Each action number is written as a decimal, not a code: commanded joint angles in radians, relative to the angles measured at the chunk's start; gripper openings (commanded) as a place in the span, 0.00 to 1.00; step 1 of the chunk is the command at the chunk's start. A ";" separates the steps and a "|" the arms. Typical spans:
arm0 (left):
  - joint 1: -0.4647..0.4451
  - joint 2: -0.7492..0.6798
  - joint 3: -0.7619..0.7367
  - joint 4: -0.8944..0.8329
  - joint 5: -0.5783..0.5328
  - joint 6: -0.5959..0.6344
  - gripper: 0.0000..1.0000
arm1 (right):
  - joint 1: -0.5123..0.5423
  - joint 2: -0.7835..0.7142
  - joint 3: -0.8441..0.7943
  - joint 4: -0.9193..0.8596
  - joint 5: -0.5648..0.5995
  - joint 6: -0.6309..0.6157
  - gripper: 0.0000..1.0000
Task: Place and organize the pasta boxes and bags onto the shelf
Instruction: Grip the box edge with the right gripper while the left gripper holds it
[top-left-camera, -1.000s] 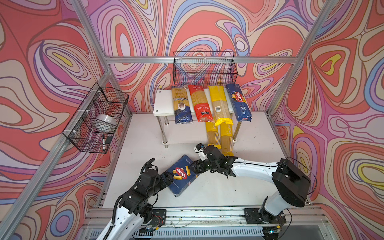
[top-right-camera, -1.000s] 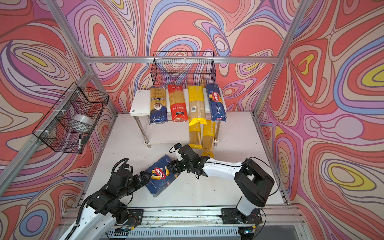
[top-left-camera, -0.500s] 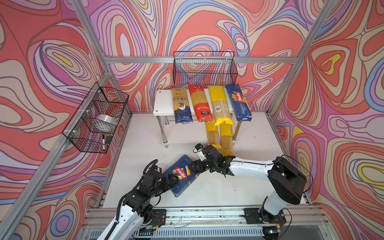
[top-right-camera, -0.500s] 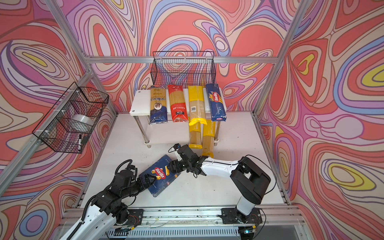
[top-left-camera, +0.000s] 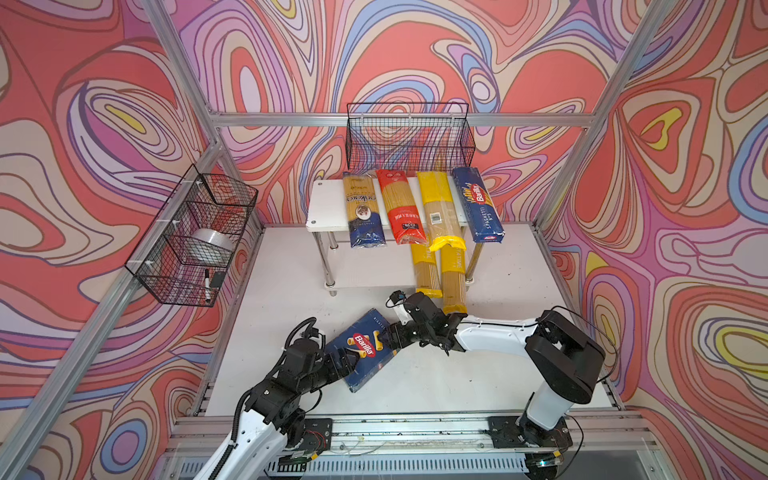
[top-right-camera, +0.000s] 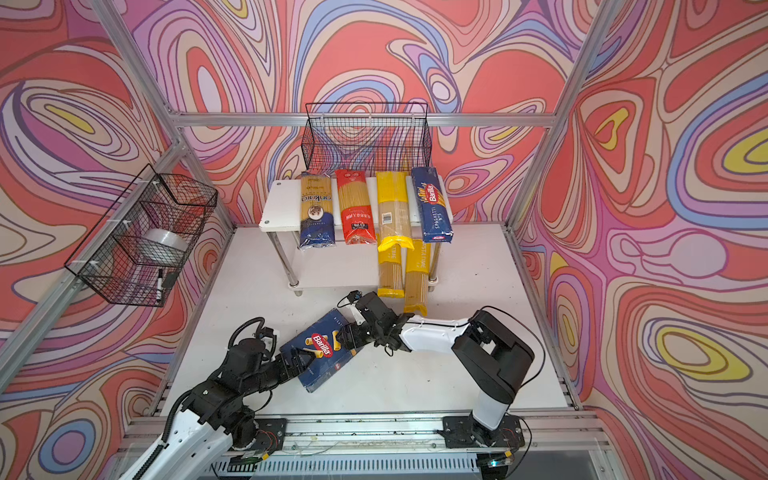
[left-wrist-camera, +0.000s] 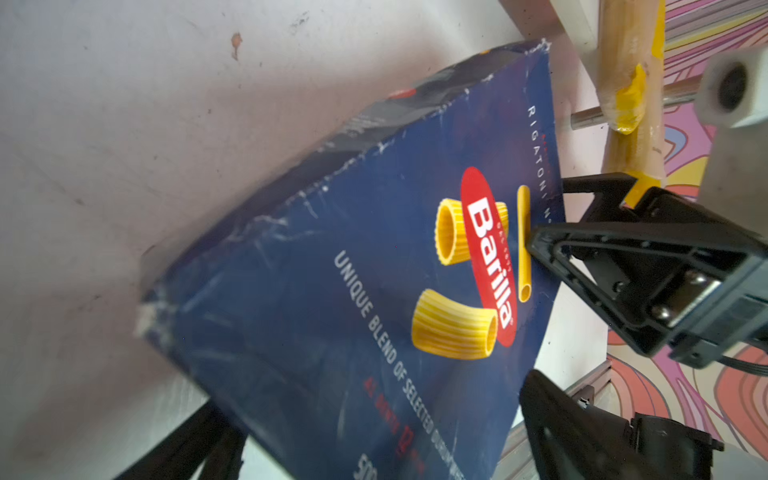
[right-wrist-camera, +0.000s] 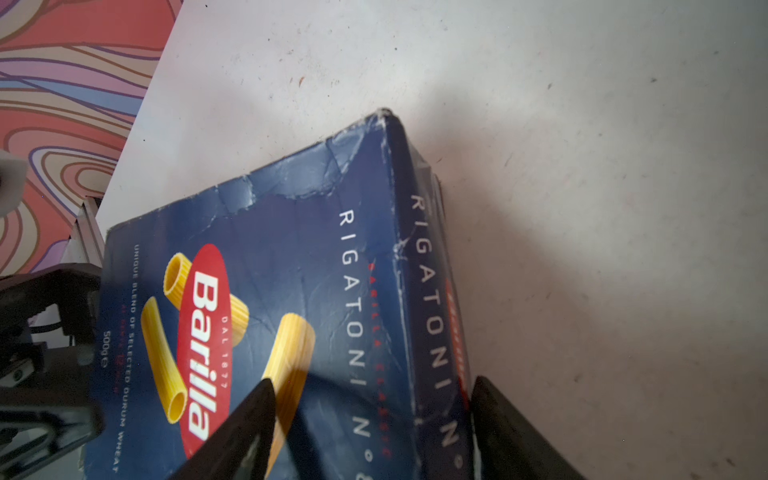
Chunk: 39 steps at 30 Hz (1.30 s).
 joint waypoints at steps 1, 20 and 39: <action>-0.003 -0.016 0.003 0.104 0.053 0.020 1.00 | 0.006 0.001 -0.032 0.067 -0.059 0.024 0.76; -0.003 0.053 0.063 0.223 0.076 0.055 1.00 | 0.036 -0.072 -0.121 0.297 -0.146 0.179 0.75; -0.003 0.179 0.166 0.289 0.059 0.135 1.00 | 0.035 -0.120 -0.082 0.353 -0.140 0.203 0.74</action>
